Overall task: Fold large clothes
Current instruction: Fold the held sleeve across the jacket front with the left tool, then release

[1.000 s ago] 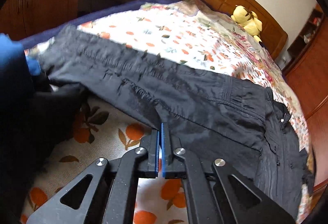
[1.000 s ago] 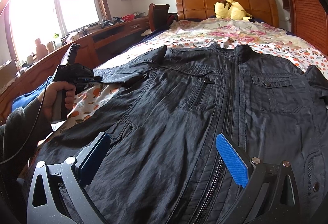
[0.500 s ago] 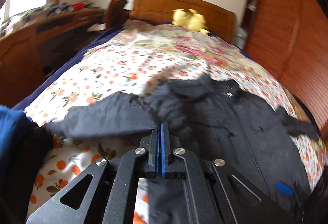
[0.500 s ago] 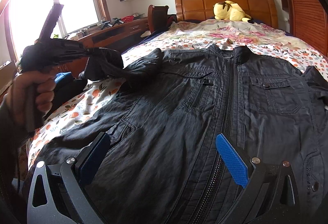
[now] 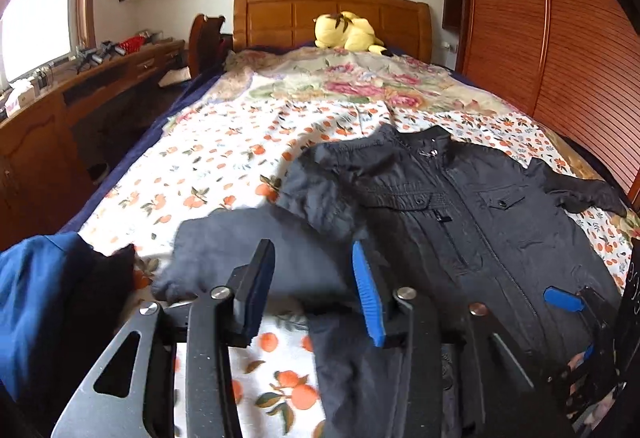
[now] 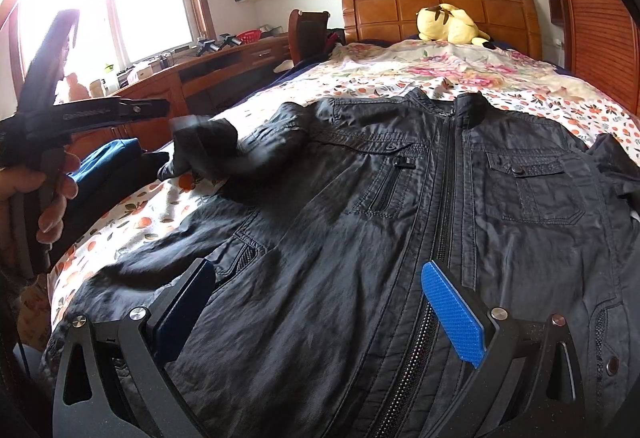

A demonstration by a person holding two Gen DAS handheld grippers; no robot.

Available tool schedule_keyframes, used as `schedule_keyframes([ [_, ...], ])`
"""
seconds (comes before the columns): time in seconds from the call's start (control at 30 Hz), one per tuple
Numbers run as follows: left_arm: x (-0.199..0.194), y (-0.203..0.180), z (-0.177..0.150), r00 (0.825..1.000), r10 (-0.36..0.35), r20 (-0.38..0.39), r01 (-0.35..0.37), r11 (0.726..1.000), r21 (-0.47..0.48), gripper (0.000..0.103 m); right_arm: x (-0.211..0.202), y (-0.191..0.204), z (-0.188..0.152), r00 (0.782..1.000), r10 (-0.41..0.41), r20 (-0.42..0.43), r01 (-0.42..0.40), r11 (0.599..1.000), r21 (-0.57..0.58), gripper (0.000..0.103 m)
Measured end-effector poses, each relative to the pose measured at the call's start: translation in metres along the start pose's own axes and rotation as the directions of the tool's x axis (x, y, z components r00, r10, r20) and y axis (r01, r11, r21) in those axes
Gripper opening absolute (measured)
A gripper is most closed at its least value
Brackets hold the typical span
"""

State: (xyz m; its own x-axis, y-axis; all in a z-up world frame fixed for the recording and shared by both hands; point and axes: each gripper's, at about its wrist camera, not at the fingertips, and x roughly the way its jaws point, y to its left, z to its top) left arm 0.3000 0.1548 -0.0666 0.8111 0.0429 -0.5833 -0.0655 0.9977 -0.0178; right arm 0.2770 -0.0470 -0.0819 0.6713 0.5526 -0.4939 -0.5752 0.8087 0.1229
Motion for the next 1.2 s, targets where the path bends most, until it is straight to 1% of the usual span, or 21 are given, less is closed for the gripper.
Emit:
schedule_keyframes([
  [0.03, -0.002, 0.002, 0.000, 1.000, 0.008, 0.008, -0.008, 1.000, 0.002, 0.053, 0.000, 0.000, 0.000, 1.000, 0.000, 0.001, 0.000, 1.000, 0.000, 0.103],
  [0.1, -0.003, 0.011, 0.000, 0.999, 0.033, 0.027, -0.033, 0.999, -0.004, 0.078, 0.000, 0.000, 0.000, 1.000, 0.000, 0.001, 0.000, 1.000, 0.000, 0.103],
  [0.13, -0.002, 0.016, -0.001, 0.999, 0.040, 0.029, -0.040, 0.999, -0.011, 0.081, 0.000, 0.000, 0.000, 1.000, 0.000, 0.001, 0.000, 1.000, -0.001, 0.103],
  [0.2, 0.008, 0.029, -0.005, 0.998, 0.061, 0.012, -0.061, 0.998, -0.029, 0.081, 0.000, 0.000, 0.000, 1.000, 0.000, 0.000, 0.000, 1.000, -0.003, 0.103],
  [0.3, 0.029, 0.048, -0.013, 0.991, 0.135, -0.022, -0.136, 0.990, -0.044, 0.081, 0.000, 0.000, 0.000, 1.000, -0.001, -0.002, 0.001, 1.000, -0.008, 0.103],
  [0.47, 0.069, 0.079, -0.028, 0.976, 0.188, -0.110, -0.197, 0.977, -0.076, 0.081, -0.001, 0.001, 0.001, 1.000, -0.006, 0.001, 0.006, 1.000, -0.021, 0.103],
  [0.6, 0.099, 0.097, -0.040, 0.962, 0.193, -0.193, -0.220, 0.967, -0.127, 0.081, -0.002, 0.002, 0.000, 1.000, -0.008, 0.002, 0.008, 1.000, -0.030, 0.103],
  [0.7, 0.114, 0.103, -0.048, 0.946, 0.211, -0.245, -0.248, 0.959, -0.134, 0.081, -0.002, 0.002, 0.000, 1.000, -0.007, 0.003, 0.007, 1.000, -0.029, 0.103],
  [0.83, 0.123, 0.105, -0.052, 0.940, 0.190, -0.283, -0.240, 0.959, -0.152, 0.081, -0.002, 0.002, 0.000, 1.000, -0.007, 0.003, 0.007, 1.000, -0.029, 0.103],
  [0.87, 0.124, 0.105, -0.052, 0.942, 0.182, -0.282, -0.232, 0.960, -0.155, 0.077, -0.002, 0.003, 0.000, 1.000, -0.007, 0.002, 0.007, 1.000, -0.029, 0.103],
  [0.9, 0.123, 0.105, -0.052, 0.944, 0.172, -0.283, -0.222, 0.962, -0.157, 0.068, -0.002, 0.002, 0.000, 1.000, -0.007, 0.002, 0.008, 1.000, -0.030, 0.103],
  [0.93, 0.124, 0.104, -0.052, 0.946, 0.153, -0.286, -0.205, 0.965, -0.161, 0.063, -0.002, 0.002, 0.000, 1.000, -0.008, 0.002, 0.008, 1.000, -0.030, 0.103],
  [0.97, 0.125, 0.103, -0.052, 0.946, 0.142, -0.291, -0.195, 0.967, -0.163, 0.056, -0.002, 0.002, 0.000, 1.000, -0.008, 0.001, 0.008, 1.000, -0.031, 0.103],
  [1.0, 0.126, 0.102, -0.052, 0.947, 0.135, -0.293, -0.189, 0.968, -0.164, 0.047, -0.002, 0.003, 0.000, 1.000, -0.008, 0.000, 0.008, 0.999, -0.032, 0.103],
  [1.03, 0.125, 0.100, -0.052, 0.947, 0.130, -0.295, -0.184, 0.969, -0.163, 0.042, -0.002, 0.003, 0.000, 1.000, -0.009, -0.001, 0.009, 0.999, -0.034, 0.103],
  [1.07, 0.124, 0.098, -0.051, 0.948, 0.126, -0.291, -0.180, 0.970, -0.164, 0.032, -0.002, 0.004, 0.000, 1.000, -0.011, -0.001, 0.011, 0.999, -0.036, 0.103],
  [1.1, 0.122, 0.097, -0.049, 0.951, 0.129, -0.282, -0.180, 0.970, -0.163, 0.027, -0.003, 0.004, 0.000, 1.000, -0.012, 0.001, 0.012, 0.999, -0.038, 0.103],
  [1.2, 0.108, 0.087, -0.040, 0.962, 0.135, -0.238, -0.176, 0.971, -0.161, 0.021, -0.006, 0.006, 0.001, 1.000, -0.027, 0.000, 0.027, 0.999, -0.047, 0.103],
])
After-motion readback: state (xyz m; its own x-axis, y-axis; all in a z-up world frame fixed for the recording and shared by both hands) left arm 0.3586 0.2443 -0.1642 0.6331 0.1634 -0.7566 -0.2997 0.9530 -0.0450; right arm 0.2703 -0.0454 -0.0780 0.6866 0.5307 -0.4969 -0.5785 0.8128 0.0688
